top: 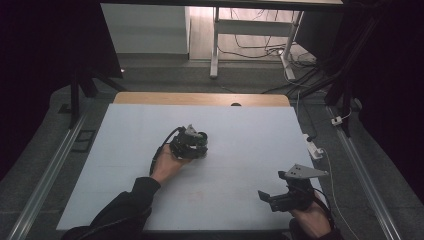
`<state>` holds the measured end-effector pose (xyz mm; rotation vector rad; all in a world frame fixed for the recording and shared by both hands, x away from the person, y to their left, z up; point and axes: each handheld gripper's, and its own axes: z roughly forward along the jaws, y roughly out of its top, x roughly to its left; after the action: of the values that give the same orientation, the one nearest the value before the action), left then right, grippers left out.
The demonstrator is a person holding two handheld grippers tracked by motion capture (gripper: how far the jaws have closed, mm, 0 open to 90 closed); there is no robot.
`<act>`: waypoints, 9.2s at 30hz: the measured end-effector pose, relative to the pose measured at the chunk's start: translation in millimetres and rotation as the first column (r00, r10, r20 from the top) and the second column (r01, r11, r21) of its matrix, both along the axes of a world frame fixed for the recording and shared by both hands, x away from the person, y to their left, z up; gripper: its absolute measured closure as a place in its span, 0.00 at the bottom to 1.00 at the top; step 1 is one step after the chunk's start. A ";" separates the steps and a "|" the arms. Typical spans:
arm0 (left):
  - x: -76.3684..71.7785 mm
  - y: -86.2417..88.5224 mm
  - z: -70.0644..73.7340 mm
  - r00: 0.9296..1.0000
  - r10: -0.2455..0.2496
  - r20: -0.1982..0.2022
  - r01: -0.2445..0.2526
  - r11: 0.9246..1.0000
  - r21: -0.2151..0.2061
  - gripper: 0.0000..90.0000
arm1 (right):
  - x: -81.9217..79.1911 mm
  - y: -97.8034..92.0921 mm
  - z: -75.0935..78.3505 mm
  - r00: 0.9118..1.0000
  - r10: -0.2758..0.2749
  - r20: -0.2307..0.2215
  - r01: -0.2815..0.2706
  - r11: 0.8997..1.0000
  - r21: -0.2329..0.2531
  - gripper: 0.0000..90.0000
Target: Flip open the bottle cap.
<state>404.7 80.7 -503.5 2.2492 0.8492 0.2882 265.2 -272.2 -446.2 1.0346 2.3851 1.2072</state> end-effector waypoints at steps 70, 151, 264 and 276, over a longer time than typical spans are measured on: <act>-0.8 -0.2 -0.9 1.000 -0.001 0.010 0.001 1.000 0.003 0.60 | 103.9 141.9 -1.2 0.985 0.169 -0.022 -0.170 0.984 -0.048 0.00; -0.3 -1.4 -0.1 1.000 0.001 0.003 -0.001 1.000 0.012 0.60 | 131.9 178.5 -2.9 0.974 0.210 -0.087 -0.214 0.976 -0.036 1.00; -122.7 128.8 44.2 0.992 0.064 -0.107 -0.087 0.971 -0.225 0.02 | 80.3 97.2 14.2 0.984 0.163 -0.079 -0.160 0.986 0.043 0.05; -166.4 170.5 42.5 0.984 0.162 -0.073 -0.176 0.947 -0.267 0.01 | 58.8 61.3 8.0 0.993 0.113 -0.039 -0.112 0.993 0.027 0.00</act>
<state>238.3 251.2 -460.9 1.9381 1.0443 0.1810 324.0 -210.9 -438.3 0.9519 2.4951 1.2683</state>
